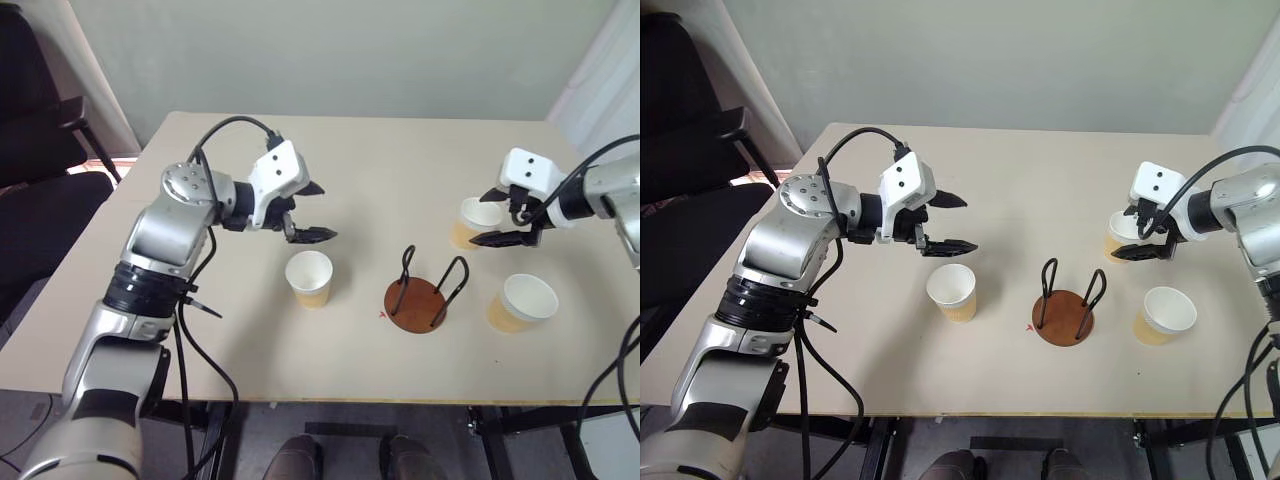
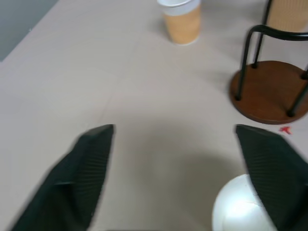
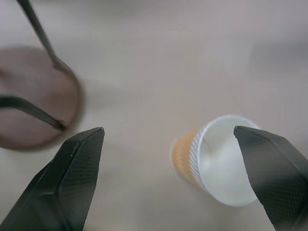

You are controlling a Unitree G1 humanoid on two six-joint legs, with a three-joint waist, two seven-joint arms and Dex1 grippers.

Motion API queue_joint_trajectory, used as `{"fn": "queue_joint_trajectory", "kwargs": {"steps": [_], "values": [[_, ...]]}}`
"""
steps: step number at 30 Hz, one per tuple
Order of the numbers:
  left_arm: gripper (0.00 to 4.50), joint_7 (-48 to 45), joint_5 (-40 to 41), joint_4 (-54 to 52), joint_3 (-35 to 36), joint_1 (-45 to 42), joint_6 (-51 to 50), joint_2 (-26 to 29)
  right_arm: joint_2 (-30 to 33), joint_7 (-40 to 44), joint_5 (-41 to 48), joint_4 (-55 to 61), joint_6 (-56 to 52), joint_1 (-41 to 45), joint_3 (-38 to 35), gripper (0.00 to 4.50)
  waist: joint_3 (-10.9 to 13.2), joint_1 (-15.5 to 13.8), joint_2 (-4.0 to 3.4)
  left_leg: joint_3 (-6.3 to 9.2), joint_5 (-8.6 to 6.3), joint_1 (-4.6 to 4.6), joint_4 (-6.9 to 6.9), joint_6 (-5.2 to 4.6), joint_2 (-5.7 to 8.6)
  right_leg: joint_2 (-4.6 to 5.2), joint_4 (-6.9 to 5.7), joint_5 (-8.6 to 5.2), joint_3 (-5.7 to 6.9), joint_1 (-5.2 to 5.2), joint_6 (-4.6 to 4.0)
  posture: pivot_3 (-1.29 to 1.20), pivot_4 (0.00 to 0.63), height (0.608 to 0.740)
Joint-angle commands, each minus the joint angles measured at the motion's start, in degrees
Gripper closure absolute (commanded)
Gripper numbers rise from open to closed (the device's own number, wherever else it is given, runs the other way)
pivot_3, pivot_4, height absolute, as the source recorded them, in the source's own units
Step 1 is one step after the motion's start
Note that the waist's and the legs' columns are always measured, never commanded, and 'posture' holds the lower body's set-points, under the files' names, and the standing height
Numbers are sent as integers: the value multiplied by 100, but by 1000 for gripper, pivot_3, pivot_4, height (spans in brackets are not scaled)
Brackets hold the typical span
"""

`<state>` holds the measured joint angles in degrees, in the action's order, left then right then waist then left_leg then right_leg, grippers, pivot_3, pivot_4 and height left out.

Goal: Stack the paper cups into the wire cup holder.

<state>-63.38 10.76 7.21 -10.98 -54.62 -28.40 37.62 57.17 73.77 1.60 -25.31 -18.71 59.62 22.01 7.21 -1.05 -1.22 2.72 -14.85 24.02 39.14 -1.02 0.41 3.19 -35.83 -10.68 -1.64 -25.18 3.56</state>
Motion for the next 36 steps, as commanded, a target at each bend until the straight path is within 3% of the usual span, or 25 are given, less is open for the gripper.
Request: {"fn": "queue_joint_trajectory", "kwargs": {"steps": [1, 8, 11, 21, 23, 29, 33, 36], "values": [[33, -198, 238, -514, 202, 91, -41, 121, -163, 170, -544, -736, 542, 383, 114, 0, 0, 10, 0, -2, -1, 1, -2, 2, 0, 0, 0, -1, 0, -3, -2, 0, 150, 740], [33, -418, 463, -1067, 184, 299, -134, 273, -719, 92, -1426, -2345, 1484, 892, 332, 0, 0, 28, -1, -2, -6, 3, -8, 12, -3, -1, -7, -8, 2, -14, -15, 0, 150, 740], [0, -585, 549, -1223, 69, 317, -155, 248, -989, -140, -1684, -2901, 1800, 1059, 330, 568, 0, 35, -1, -1, -5, 2, -7, 14, -3, 0, -9, -6, 2, -14, -21, 0, 150, 740], [0, -1197, 920, -1366, -38, 84, -217, 157, -1157, -20, -1884, -3164, 2103, 1130, 101, 4122, 0, 31, -1, 0, -5, 2, -9, 23, -4, -1, -10, -2, 5, -14, -30, 0, 150, 740], [0, -1264, 1078, -1236, 39, -58, -324, 103, -1042, 322, -1723, -2823, 1912, 1079, -27, 4472, 0, 27, -1, 1, -5, 4, -9, 24, -4, -1, -11, -2, 6, -14, -30, 0, 150, 740], [0, -1364, 1010, -825, 37, -237, -121, 181, -453, 1470, -1121, -736, 891, 730, -501, 4472, 1, 32, -3, -1, -7, 8, -14, 30, -5, -2, -9, -2, 7, -11, -31, 0, 150, 740], [0, -1472, 961, -638, 54, -237, 64, 276, 894, 1873, 636, 2243, -608, 662, -225, 4472, 17, 20, -33, 2, -7, 26, -15, 33, -6, -6, -6, -4, 12, -17, -32, 0, 150, 740], [0, -1534, 920, -509, 14, -237, 221, 280, 1461, 1873, 1757, 3725, -1502, 969, -30, 4472, 17, 33, -32, 3, -12, 25, -23, 41, -7, -8, -1, -21, 11, -17, -35, 0, 150, 740]]}}
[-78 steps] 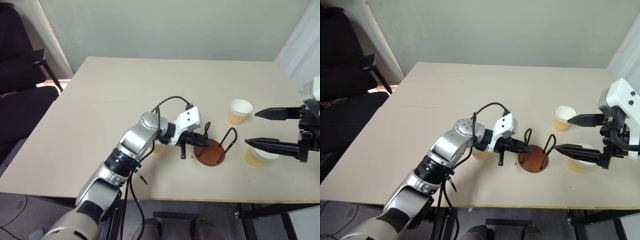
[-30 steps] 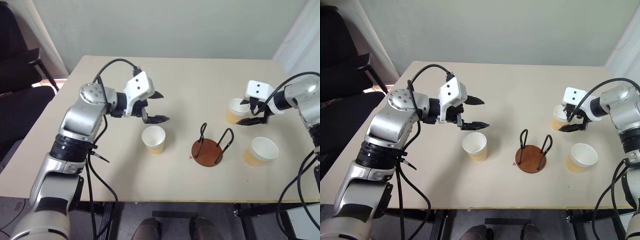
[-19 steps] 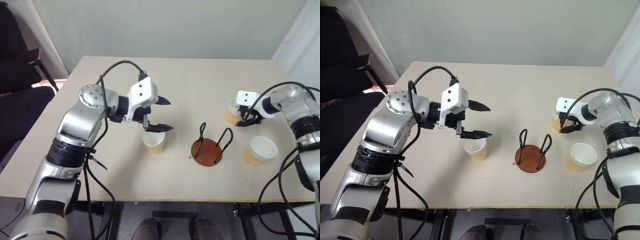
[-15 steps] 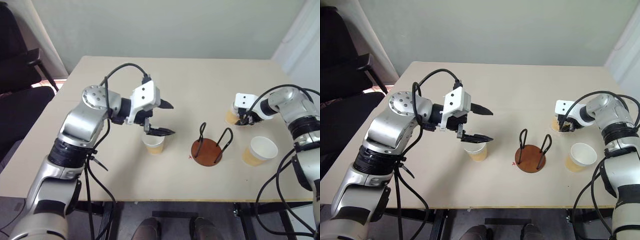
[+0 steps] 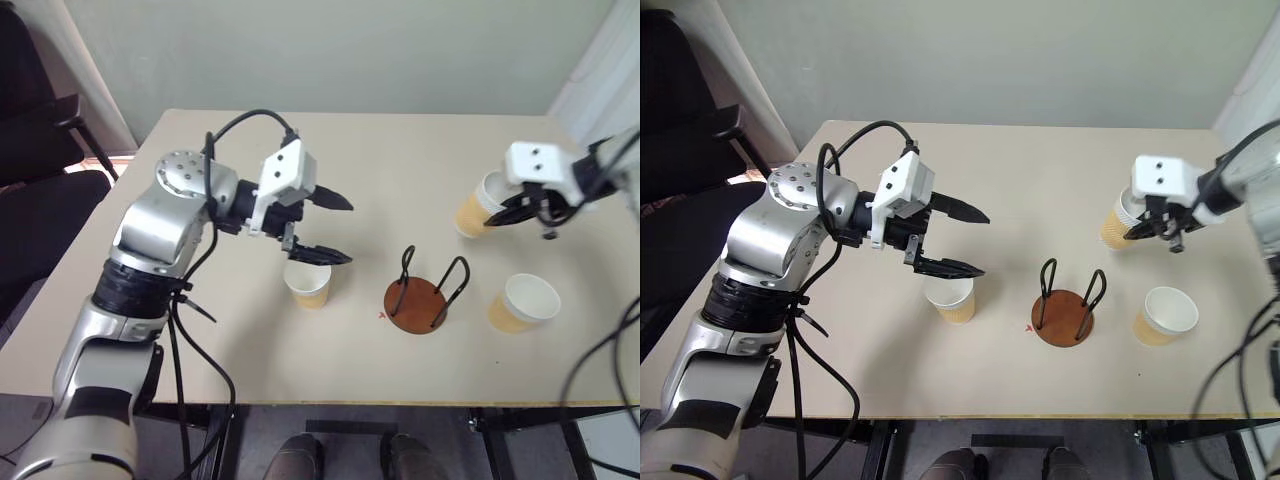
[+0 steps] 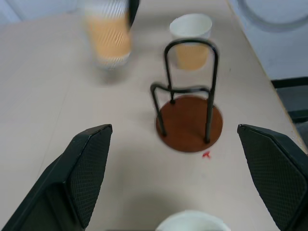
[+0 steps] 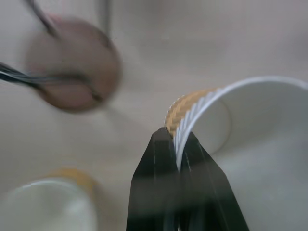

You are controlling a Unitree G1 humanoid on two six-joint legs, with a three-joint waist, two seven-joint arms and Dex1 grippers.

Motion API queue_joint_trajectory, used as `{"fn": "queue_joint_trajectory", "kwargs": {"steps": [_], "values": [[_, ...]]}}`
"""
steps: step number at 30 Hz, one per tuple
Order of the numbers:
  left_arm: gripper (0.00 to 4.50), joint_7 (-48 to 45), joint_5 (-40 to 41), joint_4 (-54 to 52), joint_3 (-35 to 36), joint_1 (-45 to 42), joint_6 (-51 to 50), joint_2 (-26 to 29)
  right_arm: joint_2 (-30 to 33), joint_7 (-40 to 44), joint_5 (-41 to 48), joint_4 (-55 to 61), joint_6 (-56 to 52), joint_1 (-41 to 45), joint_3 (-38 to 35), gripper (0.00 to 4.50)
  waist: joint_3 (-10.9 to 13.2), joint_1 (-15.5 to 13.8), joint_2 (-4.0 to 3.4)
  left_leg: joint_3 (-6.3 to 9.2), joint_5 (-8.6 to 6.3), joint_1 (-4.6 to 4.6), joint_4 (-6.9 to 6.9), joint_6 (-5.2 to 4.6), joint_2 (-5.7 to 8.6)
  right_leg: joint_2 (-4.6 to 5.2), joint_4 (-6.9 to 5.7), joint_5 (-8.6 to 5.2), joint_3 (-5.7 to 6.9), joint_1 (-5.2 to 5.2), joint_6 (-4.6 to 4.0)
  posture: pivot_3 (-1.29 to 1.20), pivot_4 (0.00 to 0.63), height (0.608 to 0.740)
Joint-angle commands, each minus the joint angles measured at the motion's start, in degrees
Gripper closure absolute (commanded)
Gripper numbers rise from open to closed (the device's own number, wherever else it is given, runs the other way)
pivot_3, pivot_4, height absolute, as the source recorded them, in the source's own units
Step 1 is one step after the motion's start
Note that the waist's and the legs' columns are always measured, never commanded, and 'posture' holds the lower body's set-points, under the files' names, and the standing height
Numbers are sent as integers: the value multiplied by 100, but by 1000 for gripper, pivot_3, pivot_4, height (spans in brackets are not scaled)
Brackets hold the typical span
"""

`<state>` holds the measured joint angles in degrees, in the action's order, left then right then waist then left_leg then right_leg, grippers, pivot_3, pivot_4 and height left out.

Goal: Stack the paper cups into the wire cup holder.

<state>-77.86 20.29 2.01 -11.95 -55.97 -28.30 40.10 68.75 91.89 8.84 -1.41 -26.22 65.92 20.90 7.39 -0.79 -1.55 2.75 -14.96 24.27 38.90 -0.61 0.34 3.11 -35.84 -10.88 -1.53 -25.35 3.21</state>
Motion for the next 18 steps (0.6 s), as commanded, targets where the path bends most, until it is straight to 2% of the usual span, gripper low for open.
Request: {"fn": "queue_joint_trajectory", "kwargs": {"steps": [1, 7, 12, 18], "values": [[0, -111, -46, 58, 95, -121, 234, 22, 328, 61, 1280, 1641, -1004, 466, 139, 4472, 0, 22, 8, -1, -3, -4, -1, 4, -1, 0, 6, -12, -1, 1, -4, 0, 150, 740], [0, -287, -101, 278, 49, -260, 329, -25, 152, 61, 1368, 2205, -1153, 450, 605, 4472, 1, 64, 25, 1, 0, -26, 19, -12, -4, 1, -8, -23, -2, 11, -23, 0, 150, 740], [0, -376, -80, 227, 108, -241, 360, 49, -44, 61, 940, 2051, -736, 216, 836, 4472, 1, 63, 25, 6, 11, -27, 22, -23, -4, 1, -20, -10, 1, 10, -22, 0, 150, 740], [0, -353, -64, 114, 154, -168, 328, 137, 65, 61, 743, 1731, -239, 220, 1001, 4472, 1, 63, 25, 5, 10, -25, 17, -24, -4, 1, -14, -7, 1, 7, -17, 0, 150, 740]]}}
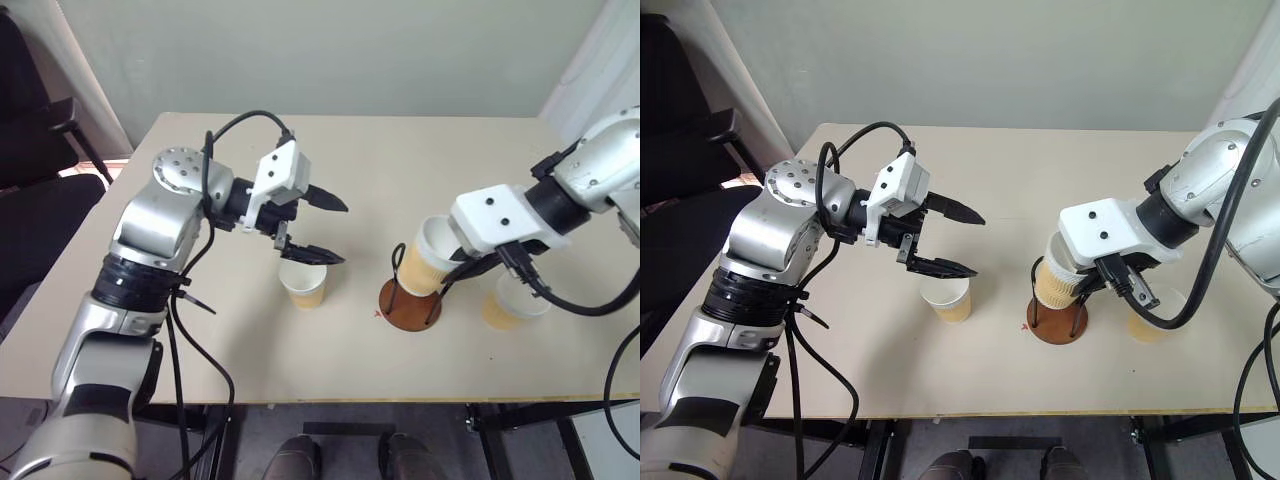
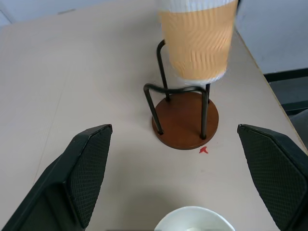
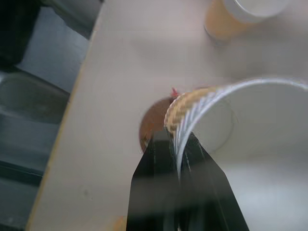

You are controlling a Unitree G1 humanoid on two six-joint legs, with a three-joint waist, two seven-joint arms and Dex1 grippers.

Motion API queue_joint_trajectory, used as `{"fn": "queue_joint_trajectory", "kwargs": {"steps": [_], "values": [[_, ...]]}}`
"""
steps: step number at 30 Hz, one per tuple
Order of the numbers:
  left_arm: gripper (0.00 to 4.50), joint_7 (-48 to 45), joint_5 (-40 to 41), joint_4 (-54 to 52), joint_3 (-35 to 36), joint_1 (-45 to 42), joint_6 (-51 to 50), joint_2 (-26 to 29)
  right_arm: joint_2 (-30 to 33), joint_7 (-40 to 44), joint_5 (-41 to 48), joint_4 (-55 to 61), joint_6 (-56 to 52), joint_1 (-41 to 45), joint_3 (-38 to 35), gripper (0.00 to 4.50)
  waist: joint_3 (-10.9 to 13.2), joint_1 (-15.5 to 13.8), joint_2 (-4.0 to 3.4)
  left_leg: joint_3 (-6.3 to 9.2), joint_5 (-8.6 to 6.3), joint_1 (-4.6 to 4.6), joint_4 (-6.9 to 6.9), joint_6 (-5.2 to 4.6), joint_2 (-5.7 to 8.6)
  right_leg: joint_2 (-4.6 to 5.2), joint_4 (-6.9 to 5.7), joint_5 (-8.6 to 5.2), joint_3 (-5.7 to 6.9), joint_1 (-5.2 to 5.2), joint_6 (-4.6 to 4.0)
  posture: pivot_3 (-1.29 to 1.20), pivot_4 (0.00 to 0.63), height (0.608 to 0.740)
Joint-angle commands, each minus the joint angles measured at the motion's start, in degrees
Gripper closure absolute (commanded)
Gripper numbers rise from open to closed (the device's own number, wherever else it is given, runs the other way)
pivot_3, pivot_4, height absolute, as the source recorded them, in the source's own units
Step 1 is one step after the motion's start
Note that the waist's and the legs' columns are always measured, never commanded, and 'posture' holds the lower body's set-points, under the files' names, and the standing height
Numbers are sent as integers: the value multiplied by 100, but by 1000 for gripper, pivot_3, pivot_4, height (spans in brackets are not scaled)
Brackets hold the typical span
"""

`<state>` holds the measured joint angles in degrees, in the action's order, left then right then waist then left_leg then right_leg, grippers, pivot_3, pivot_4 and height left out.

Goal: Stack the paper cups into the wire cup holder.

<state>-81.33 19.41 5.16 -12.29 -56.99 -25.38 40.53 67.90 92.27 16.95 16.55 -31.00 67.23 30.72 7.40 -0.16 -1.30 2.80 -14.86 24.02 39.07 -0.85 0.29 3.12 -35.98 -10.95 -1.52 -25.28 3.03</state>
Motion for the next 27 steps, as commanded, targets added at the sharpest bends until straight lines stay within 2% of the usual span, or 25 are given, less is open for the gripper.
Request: {"fn": "queue_joint_trajectory", "kwargs": {"steps": [1, 8, 14, 17, 24, 27], "values": [[0, 1, 29, -218, 190, -52, 29, 103, 179, 23, -15, -104, 249, 139, 32, 4472, 0, -1, 0, -1, 0, 1, -1, 0, 0, 0, 2, 0, 0, -1, 0, 0, 150, 740], [0, 33, 40, -248, 201, -15, 40, 142, 293, 23, 97, -277, 382, 455, 244, 4472, 0, 0, 0, 0, -2, 2, -3, -1, 0, 0, 4, -2, 0, -2, 0, 0, 150, 740], [0, 91, 17, -268, 184, 6, 71, 122, 19, 23, -421, -129, 626, -87, 260, 4472, 0, 1, 1, 0, -2, 1, 2, -2, 0, 0, -2, -1, 0, 0, 0, 0, 150, 740], [0, 142, 14, -337, 181, 53, 56, 119, -137, 10, -841, -143, 830, -444, 124, 3913, -1, 0, 1, 1, -2, 2, 6, -2, 0, 0, -3, -1, 2, 1, 0, 0, 150, 740], [0, 210, -99, -652, 153, 435, 41, 334, -459, -525, -1188, -198, 610, -835, -488, 1579, -1, 8, 0, -1, -2, 2, 2, -1, -1, 0, -1, 1, 2, -2, 3, 0, 150, 740], [0, -113, -116, -763, 171, 579, 83, 706, -497, -664, -928, -211, 1, -801, -940, 1579, -1, 12, 0, -2, -2, 2, 3, -1, -1, 0, -1, 1, 1, -2, 2, 0, 150, 740]]}}
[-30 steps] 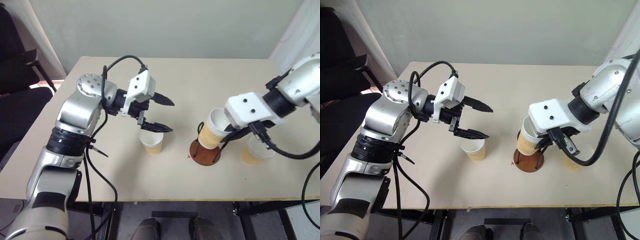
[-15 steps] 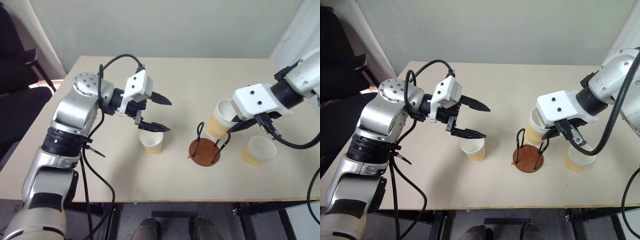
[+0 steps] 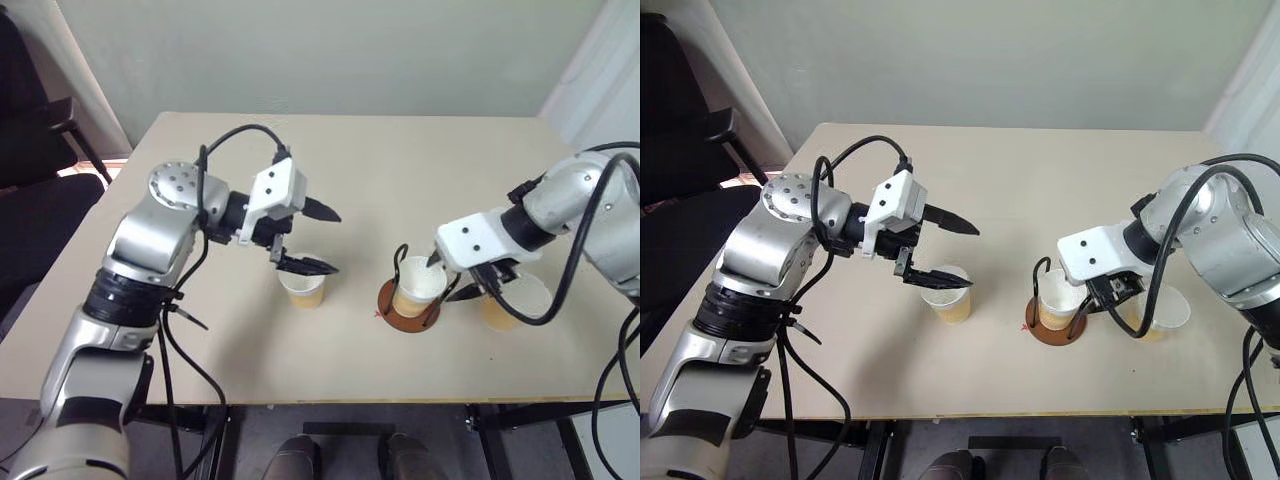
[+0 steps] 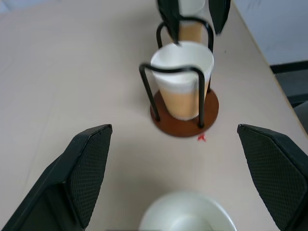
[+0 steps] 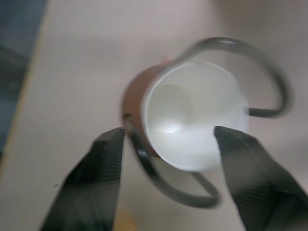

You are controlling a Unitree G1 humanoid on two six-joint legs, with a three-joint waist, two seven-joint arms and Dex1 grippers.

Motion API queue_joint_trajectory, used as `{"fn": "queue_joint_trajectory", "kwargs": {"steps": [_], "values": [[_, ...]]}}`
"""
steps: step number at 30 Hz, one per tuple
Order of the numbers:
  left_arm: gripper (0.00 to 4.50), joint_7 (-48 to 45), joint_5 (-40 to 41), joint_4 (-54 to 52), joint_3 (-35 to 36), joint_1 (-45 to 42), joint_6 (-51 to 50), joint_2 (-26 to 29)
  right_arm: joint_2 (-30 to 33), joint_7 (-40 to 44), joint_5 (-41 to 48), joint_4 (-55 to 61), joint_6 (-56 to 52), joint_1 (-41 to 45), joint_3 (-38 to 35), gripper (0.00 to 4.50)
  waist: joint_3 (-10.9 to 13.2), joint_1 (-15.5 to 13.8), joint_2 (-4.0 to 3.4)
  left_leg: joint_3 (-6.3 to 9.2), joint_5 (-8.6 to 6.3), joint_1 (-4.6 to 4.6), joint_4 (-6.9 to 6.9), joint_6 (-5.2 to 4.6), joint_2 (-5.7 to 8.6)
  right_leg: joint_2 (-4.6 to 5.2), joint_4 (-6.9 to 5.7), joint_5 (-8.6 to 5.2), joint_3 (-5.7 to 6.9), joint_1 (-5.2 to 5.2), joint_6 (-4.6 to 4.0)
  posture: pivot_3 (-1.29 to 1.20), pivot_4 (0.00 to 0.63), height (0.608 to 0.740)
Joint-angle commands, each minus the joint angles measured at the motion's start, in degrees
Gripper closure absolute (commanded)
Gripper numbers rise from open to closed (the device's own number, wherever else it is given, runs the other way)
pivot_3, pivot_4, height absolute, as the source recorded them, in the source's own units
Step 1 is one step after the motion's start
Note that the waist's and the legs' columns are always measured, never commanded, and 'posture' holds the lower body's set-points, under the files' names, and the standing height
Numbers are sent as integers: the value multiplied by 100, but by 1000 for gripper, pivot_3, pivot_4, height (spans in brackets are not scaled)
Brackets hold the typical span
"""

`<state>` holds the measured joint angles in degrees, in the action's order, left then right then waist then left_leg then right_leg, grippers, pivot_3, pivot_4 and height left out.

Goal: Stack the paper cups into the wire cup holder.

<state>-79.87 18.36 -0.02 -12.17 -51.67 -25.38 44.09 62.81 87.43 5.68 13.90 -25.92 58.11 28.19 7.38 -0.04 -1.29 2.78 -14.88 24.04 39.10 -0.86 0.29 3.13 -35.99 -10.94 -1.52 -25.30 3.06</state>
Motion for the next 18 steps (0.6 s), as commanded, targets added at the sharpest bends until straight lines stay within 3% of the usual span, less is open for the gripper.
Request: {"fn": "queue_joint_trajectory", "kwargs": {"steps": [1, 4, 9, 18], "values": [[0, -381, -5, -272, 149, 88, 114, 475, -15, -207, 300, 64, -728, 139, -818, 1579, 0, 1, 0, 0, 0, 0, -1, 1, 0, 0, 0, 0, 0, 0, 0, 0, 150, 740], [0, -989, -55, -341, 69, 240, 467, 983, 8, -133, 1087, 318, -1731, 80, -1457, 1579, 0, 3, 0, 1, 1, -1, -4, 2, 0, -2, 0, -2, 0, -1, -2, 0, 150, 740], [0, -1263, -64, -180, -170, 195, 1089, 1301, 110, -273, 1729, 689, -2462, -305, -1994, 1579, -3, -25, 5, 3, 2, 1, -4, 3, 1, -3, 4, -10, -1, 2, -14, 0, 150, 740], [0, -1258, -622, 86, -668, 71, 1922, 845, 74, -781, 2250, 1079, -2960, -466, -2232, 1579, -3, -13, 5, 4, 4, -4, -2, 6, 2, -1, -12, -9, -2, 0, -15, 0, 150, 740]]}}
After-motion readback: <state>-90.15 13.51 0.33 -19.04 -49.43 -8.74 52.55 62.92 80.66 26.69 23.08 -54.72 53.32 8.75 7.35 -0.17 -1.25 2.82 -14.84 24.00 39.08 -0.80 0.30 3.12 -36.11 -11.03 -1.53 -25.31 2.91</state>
